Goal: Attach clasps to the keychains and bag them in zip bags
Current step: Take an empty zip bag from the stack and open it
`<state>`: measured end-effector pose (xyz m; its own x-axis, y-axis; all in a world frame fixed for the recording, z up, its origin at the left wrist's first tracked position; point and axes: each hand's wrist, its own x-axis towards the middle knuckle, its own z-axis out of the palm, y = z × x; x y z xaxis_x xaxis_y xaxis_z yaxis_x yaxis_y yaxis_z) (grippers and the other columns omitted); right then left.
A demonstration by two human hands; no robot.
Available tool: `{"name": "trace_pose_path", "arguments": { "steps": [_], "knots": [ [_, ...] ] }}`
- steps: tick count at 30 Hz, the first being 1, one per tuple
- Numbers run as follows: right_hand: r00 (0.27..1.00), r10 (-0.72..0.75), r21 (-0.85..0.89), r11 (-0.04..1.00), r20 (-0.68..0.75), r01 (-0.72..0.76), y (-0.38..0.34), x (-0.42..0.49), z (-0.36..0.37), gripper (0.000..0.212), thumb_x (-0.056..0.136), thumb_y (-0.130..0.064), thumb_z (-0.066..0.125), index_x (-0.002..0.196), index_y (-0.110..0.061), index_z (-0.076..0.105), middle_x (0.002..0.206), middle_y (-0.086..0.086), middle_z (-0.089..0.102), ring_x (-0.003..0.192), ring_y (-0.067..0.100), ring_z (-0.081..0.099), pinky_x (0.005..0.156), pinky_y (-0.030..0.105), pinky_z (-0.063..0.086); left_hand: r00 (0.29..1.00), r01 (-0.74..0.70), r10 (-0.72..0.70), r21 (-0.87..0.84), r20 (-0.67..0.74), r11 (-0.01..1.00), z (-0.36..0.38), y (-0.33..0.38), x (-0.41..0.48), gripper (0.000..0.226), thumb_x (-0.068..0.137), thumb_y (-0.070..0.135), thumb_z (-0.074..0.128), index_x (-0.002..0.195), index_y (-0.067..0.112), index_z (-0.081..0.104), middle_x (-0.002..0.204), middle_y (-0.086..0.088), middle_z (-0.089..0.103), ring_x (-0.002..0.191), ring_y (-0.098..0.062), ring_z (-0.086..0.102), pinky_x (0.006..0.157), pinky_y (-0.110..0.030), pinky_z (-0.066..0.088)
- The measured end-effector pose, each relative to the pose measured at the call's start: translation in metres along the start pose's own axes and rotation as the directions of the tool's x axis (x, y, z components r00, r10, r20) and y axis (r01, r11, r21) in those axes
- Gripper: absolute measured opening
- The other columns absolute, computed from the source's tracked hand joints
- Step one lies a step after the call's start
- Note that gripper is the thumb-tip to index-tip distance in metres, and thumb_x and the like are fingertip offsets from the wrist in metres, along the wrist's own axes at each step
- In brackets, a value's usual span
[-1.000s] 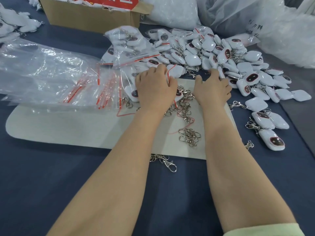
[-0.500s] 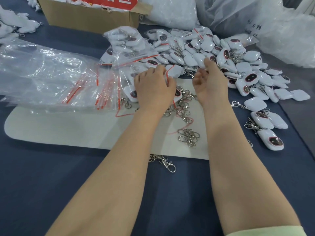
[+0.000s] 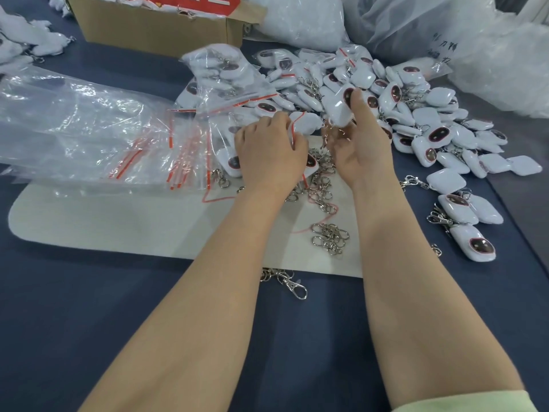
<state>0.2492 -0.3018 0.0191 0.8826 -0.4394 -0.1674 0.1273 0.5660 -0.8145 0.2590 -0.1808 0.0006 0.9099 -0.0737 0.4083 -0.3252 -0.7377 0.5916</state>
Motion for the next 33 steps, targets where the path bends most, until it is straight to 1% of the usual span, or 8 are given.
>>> {"name": "trace_pose_path", "arguments": {
  "steps": [2, 4, 7, 13, 18, 25, 30, 33],
  "knots": [
    [0.998, 0.047, 0.117, 0.992, 0.043, -0.052, 0.001, -0.001, 0.002, 0.015, 0.098, -0.019, 0.055, 0.097, -0.004, 0.059, 0.088, 0.011, 0.065, 0.068, 0.019, 0.066, 0.066, 0.027, 0.059, 1.0, -0.002, 0.002, -0.005, -0.008, 1.0, 0.0, 0.0, 0.0, 0.026, 0.091, 0.031, 0.045, 0.106, 0.014, 0.058, 0.101, -0.002, 0.061, 0.105, -0.024, 0.052, 0.101, -0.034, 0.025],
    [0.996, 0.046, 0.134, 0.989, 0.073, -0.055, 0.003, -0.003, 0.003, 0.011, 0.099, -0.011, 0.053, 0.094, -0.002, 0.057, 0.081, 0.012, 0.066, 0.068, 0.02, 0.068, 0.064, 0.026, 0.058, 1.0, -0.005, 0.005, -0.011, -0.015, 1.0, 0.001, 0.0, 0.0, 0.025, 0.091, 0.03, 0.045, 0.104, 0.014, 0.058, 0.099, -0.002, 0.061, 0.103, -0.024, 0.052, 0.099, -0.033, 0.026],
    [0.995, 0.004, 0.008, 1.0, 0.098, -0.005, 0.005, -0.006, 0.003, 0.009, 0.096, -0.003, 0.055, 0.087, -0.002, 0.059, 0.081, 0.01, 0.063, 0.068, 0.015, 0.064, 0.064, 0.021, 0.055, 1.0, -0.01, 0.01, -0.012, -0.02, 1.0, 0.001, 0.0, -0.001, 0.025, 0.091, 0.03, 0.045, 0.105, 0.015, 0.058, 0.099, -0.001, 0.061, 0.103, -0.024, 0.053, 0.098, -0.033, 0.025],
    [0.971, -0.134, -0.311, 0.931, 0.196, 0.191, 0.008, -0.008, 0.002, 0.011, 0.097, -0.005, 0.053, 0.087, -0.008, 0.057, 0.081, 0.006, 0.062, 0.07, 0.011, 0.061, 0.07, 0.022, 0.051, 1.0, -0.011, 0.011, -0.01, -0.025, 1.0, 0.002, -0.001, -0.001, 0.026, 0.091, 0.032, 0.046, 0.105, 0.015, 0.058, 0.1, -0.001, 0.062, 0.104, -0.024, 0.053, 0.099, -0.033, 0.025],
    [0.991, -0.081, -0.193, 0.976, 0.109, 0.101, 0.011, -0.008, 0.007, 0.018, 0.101, -0.007, 0.046, 0.088, -0.005, 0.059, 0.087, 0.01, 0.064, 0.076, 0.019, 0.062, 0.081, 0.031, 0.053, 1.0, -0.011, 0.011, -0.014, -0.026, 1.0, 0.001, -0.001, 0.0, 0.025, 0.091, 0.031, 0.045, 0.104, 0.014, 0.058, 0.097, -0.001, 0.062, 0.102, -0.024, 0.053, 0.098, -0.034, 0.026],
    [0.988, -0.072, -0.158, 0.983, 0.137, 0.094, 0.007, -0.01, 0.006, 0.023, 0.102, -0.008, 0.042, 0.09, -0.005, 0.061, 0.088, 0.011, 0.067, 0.074, 0.017, 0.064, 0.077, 0.027, 0.054, 1.0, -0.011, 0.01, -0.025, -0.026, 1.0, 0.001, -0.001, 0.0, 0.024, 0.091, 0.031, 0.045, 0.103, 0.014, 0.058, 0.096, -0.001, 0.061, 0.101, -0.023, 0.053, 0.099, -0.033, 0.025],
    [0.988, -0.008, -0.151, 0.988, 0.155, 0.032, 0.006, -0.012, 0.007, 0.024, 0.098, 0.009, 0.038, 0.117, 0.01, 0.053, 0.106, 0.02, 0.062, 0.089, 0.022, 0.062, 0.086, 0.028, 0.053, 1.0, -0.009, 0.009, -0.024, -0.011, 1.0, 0.0, 0.0, 0.0, 0.022, 0.09, 0.03, 0.045, 0.099, 0.015, 0.057, 0.088, 0.002, 0.054, 0.099, -0.024, 0.053, 0.097, -0.033, 0.026],
    [0.987, -0.039, -0.213, 0.974, 0.158, 0.073, 0.003, -0.014, 0.008, 0.029, 0.097, 0.012, 0.037, 0.123, 0.014, 0.049, 0.102, 0.018, 0.063, 0.087, 0.02, 0.064, 0.086, 0.027, 0.053, 1.0, -0.006, 0.006, -0.029, -0.001, 1.0, 0.0, 0.0, -0.001, 0.022, 0.09, 0.03, 0.045, 0.1, 0.015, 0.057, 0.087, 0.004, 0.053, 0.098, -0.024, 0.053, 0.098, -0.033, 0.026]
  ]
}}
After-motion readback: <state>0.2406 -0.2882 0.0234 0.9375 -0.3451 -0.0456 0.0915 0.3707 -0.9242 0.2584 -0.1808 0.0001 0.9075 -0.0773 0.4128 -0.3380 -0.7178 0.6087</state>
